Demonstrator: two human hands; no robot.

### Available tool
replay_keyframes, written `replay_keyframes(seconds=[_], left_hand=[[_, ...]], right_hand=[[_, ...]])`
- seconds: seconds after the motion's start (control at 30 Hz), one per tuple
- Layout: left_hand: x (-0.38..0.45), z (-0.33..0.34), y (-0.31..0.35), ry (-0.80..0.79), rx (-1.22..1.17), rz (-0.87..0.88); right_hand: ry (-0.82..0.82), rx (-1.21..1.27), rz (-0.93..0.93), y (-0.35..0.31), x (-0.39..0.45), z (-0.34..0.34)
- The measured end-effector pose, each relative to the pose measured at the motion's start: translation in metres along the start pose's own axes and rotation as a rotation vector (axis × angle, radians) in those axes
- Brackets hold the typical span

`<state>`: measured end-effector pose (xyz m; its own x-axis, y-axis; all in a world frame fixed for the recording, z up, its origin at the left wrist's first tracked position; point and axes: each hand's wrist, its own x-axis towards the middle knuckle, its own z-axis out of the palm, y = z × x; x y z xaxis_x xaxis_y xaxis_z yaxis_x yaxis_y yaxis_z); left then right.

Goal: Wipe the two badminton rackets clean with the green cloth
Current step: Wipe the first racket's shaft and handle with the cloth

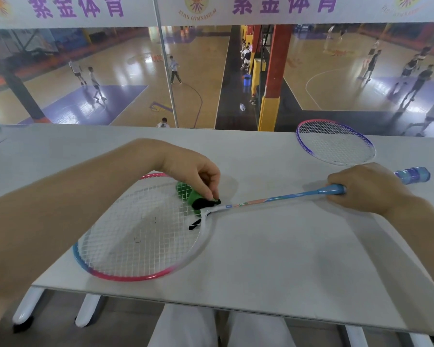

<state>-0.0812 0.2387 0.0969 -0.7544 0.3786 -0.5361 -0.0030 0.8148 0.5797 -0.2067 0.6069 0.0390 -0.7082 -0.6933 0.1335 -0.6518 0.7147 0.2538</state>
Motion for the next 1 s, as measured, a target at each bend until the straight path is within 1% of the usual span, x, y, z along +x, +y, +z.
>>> replay_keyframes(seconds=[0.07,0.2,0.27,0.4,0.5,0.6,0.77,1.0], left_hand=[[0.001,0.002,0.0,-0.024,0.049,-0.042],[0.0,0.004,0.003,-0.046,0.265,-0.094],[0.0,0.005,0.0,-0.044,0.282,-0.088],[-0.005,0.0,-0.002,-0.021,0.27,-0.071],[-0.006,-0.005,-0.006,-0.008,0.208,-0.066],[-0.004,-0.009,-0.011,-0.023,0.142,-0.088],[0.001,-0.024,-0.011,0.002,0.134,-0.117],[-0.006,-0.027,-0.032,0.08,0.043,-0.114]], right_hand=[[0.003,-0.015,-0.003,0.0,-0.001,0.0],[0.016,0.001,-0.016,0.0,-0.003,0.0],[0.005,-0.002,-0.003,-0.001,-0.004,-0.002],[0.016,0.005,0.028,-0.005,-0.006,0.002],[0.053,0.025,0.024,-0.003,-0.01,0.003],[0.044,0.033,0.02,-0.002,-0.013,0.003],[0.07,0.025,0.015,0.001,-0.018,0.01],[-0.021,0.023,0.044,0.007,-0.024,0.008]])
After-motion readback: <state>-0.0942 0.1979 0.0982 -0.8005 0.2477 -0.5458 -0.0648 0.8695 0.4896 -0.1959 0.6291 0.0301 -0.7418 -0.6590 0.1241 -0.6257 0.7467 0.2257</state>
